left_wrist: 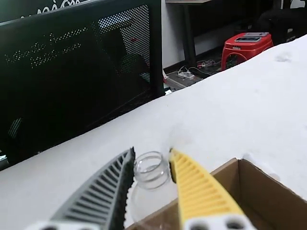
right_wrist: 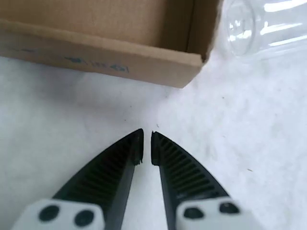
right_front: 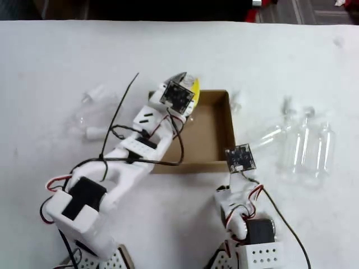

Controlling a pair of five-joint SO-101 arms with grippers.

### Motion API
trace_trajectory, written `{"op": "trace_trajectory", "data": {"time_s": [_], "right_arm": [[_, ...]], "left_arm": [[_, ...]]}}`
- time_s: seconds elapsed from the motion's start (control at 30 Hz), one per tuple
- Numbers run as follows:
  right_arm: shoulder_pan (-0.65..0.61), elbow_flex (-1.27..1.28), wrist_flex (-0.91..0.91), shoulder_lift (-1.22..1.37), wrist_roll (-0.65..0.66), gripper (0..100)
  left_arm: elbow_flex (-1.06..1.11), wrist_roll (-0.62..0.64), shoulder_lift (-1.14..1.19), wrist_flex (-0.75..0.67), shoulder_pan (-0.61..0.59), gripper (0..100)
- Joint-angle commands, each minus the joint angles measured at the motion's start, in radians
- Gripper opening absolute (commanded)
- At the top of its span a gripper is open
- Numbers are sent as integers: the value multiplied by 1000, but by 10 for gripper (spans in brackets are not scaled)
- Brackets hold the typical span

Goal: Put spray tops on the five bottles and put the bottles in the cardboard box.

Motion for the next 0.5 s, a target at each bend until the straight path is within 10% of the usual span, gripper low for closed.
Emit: {"op": "trace_trajectory", "data": {"time_s": [0.0,0.47], "right_arm": [[5,9,2,-5,9,17],[5,9,2,-5,9,17]], "left_arm": [[-17,-8,-4,-26,12,23],[-15,2,-5,-20,2,96]]}}
